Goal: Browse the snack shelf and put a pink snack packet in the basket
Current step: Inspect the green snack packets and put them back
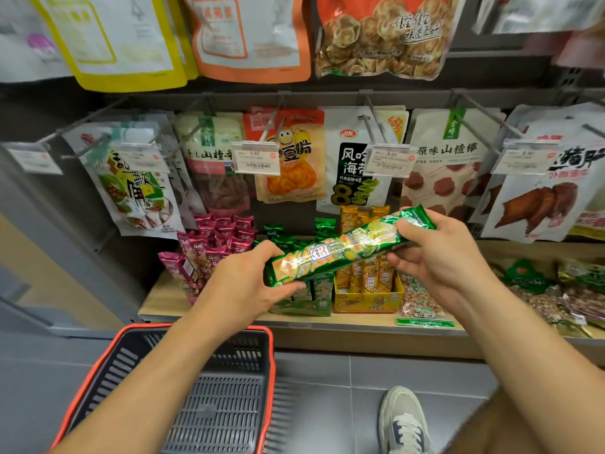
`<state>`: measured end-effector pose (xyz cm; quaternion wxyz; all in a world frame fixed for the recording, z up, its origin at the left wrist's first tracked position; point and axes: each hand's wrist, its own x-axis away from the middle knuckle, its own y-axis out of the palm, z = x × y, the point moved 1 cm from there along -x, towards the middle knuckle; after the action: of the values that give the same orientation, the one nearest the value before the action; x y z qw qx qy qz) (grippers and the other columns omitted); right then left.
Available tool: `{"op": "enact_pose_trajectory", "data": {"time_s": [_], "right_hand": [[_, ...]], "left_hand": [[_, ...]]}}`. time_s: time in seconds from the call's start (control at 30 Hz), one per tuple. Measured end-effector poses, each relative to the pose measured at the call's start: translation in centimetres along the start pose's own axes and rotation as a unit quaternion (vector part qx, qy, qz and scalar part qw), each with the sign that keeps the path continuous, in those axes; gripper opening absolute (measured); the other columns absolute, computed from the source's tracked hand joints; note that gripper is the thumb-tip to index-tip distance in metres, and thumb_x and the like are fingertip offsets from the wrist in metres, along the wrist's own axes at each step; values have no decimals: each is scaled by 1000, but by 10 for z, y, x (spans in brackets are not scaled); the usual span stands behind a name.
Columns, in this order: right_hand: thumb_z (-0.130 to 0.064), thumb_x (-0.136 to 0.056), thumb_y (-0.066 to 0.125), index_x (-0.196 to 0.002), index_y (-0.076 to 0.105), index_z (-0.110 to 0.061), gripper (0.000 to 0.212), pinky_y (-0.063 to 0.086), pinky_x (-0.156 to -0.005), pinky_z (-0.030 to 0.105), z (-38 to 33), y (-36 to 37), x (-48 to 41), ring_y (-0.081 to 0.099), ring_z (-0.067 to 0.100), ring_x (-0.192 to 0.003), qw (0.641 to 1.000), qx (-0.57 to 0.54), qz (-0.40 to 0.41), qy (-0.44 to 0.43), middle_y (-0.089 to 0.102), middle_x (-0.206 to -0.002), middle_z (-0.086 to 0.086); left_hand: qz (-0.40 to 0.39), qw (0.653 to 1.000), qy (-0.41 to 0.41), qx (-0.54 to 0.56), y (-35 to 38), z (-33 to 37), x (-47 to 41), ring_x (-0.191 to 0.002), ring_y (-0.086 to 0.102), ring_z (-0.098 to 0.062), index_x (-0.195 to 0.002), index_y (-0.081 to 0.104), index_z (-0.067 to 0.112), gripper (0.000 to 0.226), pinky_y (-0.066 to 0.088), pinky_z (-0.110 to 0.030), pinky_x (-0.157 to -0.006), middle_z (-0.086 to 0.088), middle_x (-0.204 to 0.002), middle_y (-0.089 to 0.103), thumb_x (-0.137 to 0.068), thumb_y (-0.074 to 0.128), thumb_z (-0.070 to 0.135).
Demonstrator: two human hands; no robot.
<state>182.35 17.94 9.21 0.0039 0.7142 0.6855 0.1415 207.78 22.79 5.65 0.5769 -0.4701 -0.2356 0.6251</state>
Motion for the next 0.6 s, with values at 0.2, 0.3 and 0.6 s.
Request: {"op": "enact_pose_trajectory", "data": {"time_s": [0.2,0.3,0.6], "right_hand": [[-11,-91,64,-101,66,-17,11,56,-62,24,-1,2,2,72,18,-78,996,36,-20,-74,74,-93,11],[-2,-90,62,-103,66,-17,20,57,-66,26,-6,2,2,73,19,-86,995,1,-59,-83,73,-96,9],[-18,-79,71,-107,67,-20,29,61,-59,30,-10,11,13,72,39,-83,981,36,-192,-8,70,-109,17]], "left_hand": [[-150,961,-128,193,-6,-10,-3,-74,66,-12,-100,60,29,52,54,-32,-68,2,-90,72,-60,80,55],[-134,899,-182,374,-13,-17,-2,-69,66,-8,-92,77,28,29,53,-19,-60,-4,-88,75,-64,81,32],[102,934,-182,289,-25,-35,-7,-52,62,-4,-61,76,36,33,50,-14,-54,5,-63,72,-72,81,6]]}}
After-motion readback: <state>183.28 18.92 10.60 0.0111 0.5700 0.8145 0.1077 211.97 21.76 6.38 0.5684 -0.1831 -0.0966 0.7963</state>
